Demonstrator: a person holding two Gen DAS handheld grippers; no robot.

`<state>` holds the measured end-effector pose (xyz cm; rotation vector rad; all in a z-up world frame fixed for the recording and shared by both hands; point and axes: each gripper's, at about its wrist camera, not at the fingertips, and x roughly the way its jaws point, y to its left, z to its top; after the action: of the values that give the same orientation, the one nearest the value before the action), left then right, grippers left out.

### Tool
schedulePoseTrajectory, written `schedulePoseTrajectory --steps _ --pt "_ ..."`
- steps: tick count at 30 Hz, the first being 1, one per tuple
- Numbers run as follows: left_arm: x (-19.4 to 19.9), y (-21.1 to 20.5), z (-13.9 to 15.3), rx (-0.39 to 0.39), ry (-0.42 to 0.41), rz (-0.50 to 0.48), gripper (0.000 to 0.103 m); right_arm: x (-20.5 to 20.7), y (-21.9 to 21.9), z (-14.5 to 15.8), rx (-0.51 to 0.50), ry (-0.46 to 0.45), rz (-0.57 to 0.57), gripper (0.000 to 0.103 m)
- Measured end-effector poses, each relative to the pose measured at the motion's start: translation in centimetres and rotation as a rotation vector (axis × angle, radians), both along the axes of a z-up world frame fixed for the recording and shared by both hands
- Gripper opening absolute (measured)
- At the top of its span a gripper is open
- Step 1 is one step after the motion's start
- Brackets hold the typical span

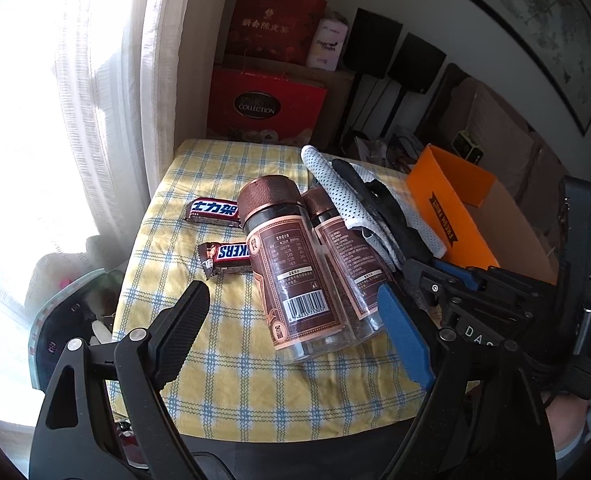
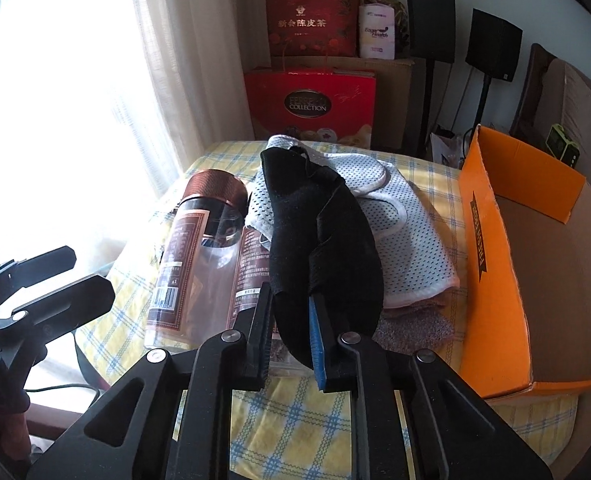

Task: Organize objects
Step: 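Grasp the black eye mask with the right gripper and lift it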

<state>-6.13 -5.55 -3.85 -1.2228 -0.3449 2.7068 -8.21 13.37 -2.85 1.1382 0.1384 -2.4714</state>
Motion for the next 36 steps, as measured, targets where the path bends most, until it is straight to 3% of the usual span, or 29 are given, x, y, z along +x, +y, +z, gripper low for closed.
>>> schedulePoseTrajectory --steps 10,17,20,23,29,36 --pt "-0.4 1.5 0.4 0.057 -0.012 -0.064 0.084 -1.6 4.7 2.6 -0.101 -0.018 -0.117 0.01" --pt "-0.6 2.8 0.1 0.066 -0.028 -0.097 0.084 -3.1 6.7 1.1 -0.087 -0.057 -0.175 0.019" --pt "-0.9 3.0 -0.4 0.078 -0.046 -0.107 0.084 -3.5 6.5 0.4 -0.103 -0.065 -0.158 0.019" --pt "-1.1 3.2 -0.8 0.104 -0.068 -0.116 0.084 -3.5 6.5 0.0 -0.109 -0.055 -0.163 0.011" --pt "-1.9 3.2 -1.9 0.242 -0.134 -0.133 0.084 -3.1 7.9 0.6 -0.245 -0.088 -0.174 0.006" --pt "-2.4 4.2 -2.7 0.335 -0.192 -0.134 0.083 -0.7 9.5 1.2 -0.415 -0.165 -0.162 0.006"
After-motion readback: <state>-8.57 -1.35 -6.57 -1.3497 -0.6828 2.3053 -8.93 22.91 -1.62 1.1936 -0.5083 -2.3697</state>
